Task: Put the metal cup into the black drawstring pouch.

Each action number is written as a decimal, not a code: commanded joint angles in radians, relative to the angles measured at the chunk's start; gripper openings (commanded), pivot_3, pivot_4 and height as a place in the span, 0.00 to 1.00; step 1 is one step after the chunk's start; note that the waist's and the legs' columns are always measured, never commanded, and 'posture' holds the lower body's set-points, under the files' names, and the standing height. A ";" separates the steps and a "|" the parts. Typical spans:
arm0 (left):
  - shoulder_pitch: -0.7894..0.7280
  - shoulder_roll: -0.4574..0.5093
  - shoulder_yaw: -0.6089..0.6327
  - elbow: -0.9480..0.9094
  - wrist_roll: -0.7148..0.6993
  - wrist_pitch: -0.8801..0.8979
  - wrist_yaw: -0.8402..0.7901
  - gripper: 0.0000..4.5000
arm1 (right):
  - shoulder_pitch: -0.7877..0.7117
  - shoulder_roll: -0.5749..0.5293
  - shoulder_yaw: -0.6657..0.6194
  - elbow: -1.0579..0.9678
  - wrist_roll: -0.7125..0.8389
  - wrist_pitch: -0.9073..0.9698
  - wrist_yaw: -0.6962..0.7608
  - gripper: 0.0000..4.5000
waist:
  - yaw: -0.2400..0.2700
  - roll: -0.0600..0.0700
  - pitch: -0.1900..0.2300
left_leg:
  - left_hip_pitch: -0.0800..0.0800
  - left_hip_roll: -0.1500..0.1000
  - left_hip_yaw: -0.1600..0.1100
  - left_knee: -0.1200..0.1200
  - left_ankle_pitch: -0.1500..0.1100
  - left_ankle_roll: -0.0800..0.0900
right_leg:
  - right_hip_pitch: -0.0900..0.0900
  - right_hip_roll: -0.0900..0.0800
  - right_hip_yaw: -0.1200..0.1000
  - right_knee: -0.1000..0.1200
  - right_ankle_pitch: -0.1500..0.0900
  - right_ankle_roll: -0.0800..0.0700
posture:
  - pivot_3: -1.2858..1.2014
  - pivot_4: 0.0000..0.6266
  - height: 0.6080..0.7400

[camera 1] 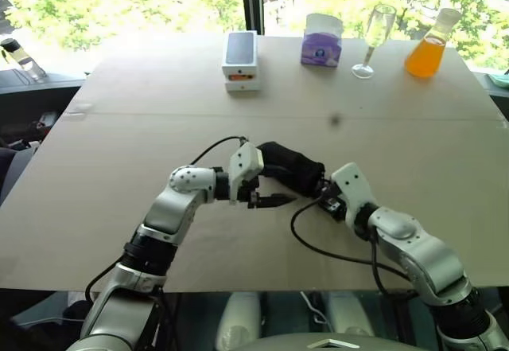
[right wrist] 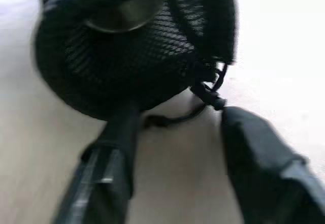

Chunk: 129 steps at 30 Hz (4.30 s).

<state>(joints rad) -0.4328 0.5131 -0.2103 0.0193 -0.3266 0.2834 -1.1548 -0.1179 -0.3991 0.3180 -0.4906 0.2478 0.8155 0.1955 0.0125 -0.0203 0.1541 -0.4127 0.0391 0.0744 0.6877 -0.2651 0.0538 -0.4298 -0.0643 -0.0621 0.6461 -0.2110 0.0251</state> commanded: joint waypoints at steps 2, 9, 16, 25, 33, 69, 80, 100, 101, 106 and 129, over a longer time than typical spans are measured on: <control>-0.006 0.002 0.005 -0.009 -0.001 -0.017 -0.012 0.73 | 0.042 -0.025 -0.035 0.055 -0.025 0.022 0.025 0.22 | 0.003 0.000 -0.002 | 0.000 0.000 0.000 0.000 0.000 0.000 | 0.001 0.000 0.000 0.000 0.000 0.000 | 0.52 0.24 0.98; -0.010 -0.011 0.004 0.019 0.007 -0.039 -0.018 0.73 | 0.049 -0.037 -0.089 0.040 -0.030 0.017 0.044 0.01 | 0.005 0.000 -0.002 | 0.000 -0.001 -0.001 0.000 0.000 0.001 | 0.001 -0.001 0.000 -0.001 0.000 0.000 | 0.52 0.24 0.98; 0.000 -0.021 0.014 0.021 -0.004 -0.043 -0.025 0.73 | 0.057 -0.028 -0.197 -0.029 0.048 0.073 0.084 0.01 | 0.008 0.000 -0.002 | -0.001 -0.002 -0.001 0.000 -0.001 0.001 | 0.001 -0.001 0.000 -0.001 0.000 0.000 | 0.52 0.24 0.98; -0.015 -0.027 0.050 -0.021 -0.065 -0.008 -0.039 0.73 | 0.015 -0.141 -0.307 -0.187 0.160 0.056 0.240 0.01 | 0.000 0.002 0.000 | -0.001 -0.001 -0.001 0.000 -0.001 0.001 | 0.001 -0.001 0.000 -0.001 0.000 0.000 | 0.52 0.24 0.98; -0.137 -0.077 0.053 -0.069 -0.098 0.018 -0.002 0.73 | -0.149 -0.338 -0.330 -0.244 0.158 0.059 0.338 0.01 | 0.005 0.002 0.000 | -0.002 -0.001 -0.002 0.000 -0.001 0.001 | 0.000 0.000 0.000 -0.001 0.000 0.000 | 0.52 0.24 0.98; -0.316 -0.309 -0.064 0.159 0.049 -0.096 0.046 0.03 | -0.277 -0.521 -0.297 -0.276 0.096 -0.035 0.511 0.00 | 0.002 0.001 0.000 | -0.003 -0.001 0.000 0.000 -0.001 0.002 | 0.000 0.001 0.002 -0.004 0.000 0.000 | 0.52 0.24 0.98; -0.283 -0.301 -0.065 0.166 0.050 -0.074 0.044 0.03 | -0.308 -0.474 -0.338 -0.273 0.122 0.036 0.456 0.00 | 0.002 0.001 0.000 | -0.003 -0.001 0.000 0.000 -0.001 0.002 | 0.000 0.001 0.002 -0.004 0.000 0.000 | 0.52 0.24 0.98; -0.234 -0.260 -0.071 0.177 0.069 -0.084 0.045 0.03 | -0.335 -0.472 -0.375 -0.228 0.121 0.086 0.424 0.00 | 0.002 0.001 0.000 | -0.003 -0.001 0.000 0.000 -0.001 0.002 | 0.000 0.001 0.002 -0.004 0.000 0.000 | 0.52 0.24 0.98; -0.234 -0.258 -0.071 0.179 0.070 -0.085 0.045 0.03 | -0.334 -0.472 -0.376 -0.227 0.121 0.086 0.423 0.00 | 0.002 0.001 0.000 | -0.003 -0.001 0.000 0.000 -0.001 0.002 | 0.000 0.001 0.002 -0.004 0.000 0.000 | 0.52 0.24 0.98; -0.231 -0.255 -0.070 0.178 0.071 -0.087 0.048 0.03 | -0.328 -0.475 -0.380 -0.228 0.121 0.083 0.424 0.00 | 0.002 0.001 0.000 | -0.003 -0.001 0.000 0.000 -0.001 0.002 | 0.000 0.001 0.002 -0.004 0.000 0.000 | 0.52 0.24 0.98; -0.237 -0.265 -0.078 0.120 0.074 -0.113 0.047 0.00 | -0.246 -0.331 -0.436 -0.266 0.293 0.137 0.414 0.48 | 0.003 0.001 0.000 | -0.003 -0.001 -0.001 0.000 -0.001 0.002 | 0.000 0.001 0.002 -0.003 0.000 0.000 | 0.52 0.24 0.98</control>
<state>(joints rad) -0.6638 0.2548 -0.2929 0.1861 -0.2390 0.1805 -1.1077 -0.3676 -0.7381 -0.0630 -0.7331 0.4991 0.9257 0.6353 0.0154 -0.0189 0.1543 -0.4154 0.0379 0.0739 0.6878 -0.2664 0.0560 -0.4300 -0.0637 -0.0602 0.6427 -0.2109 0.0254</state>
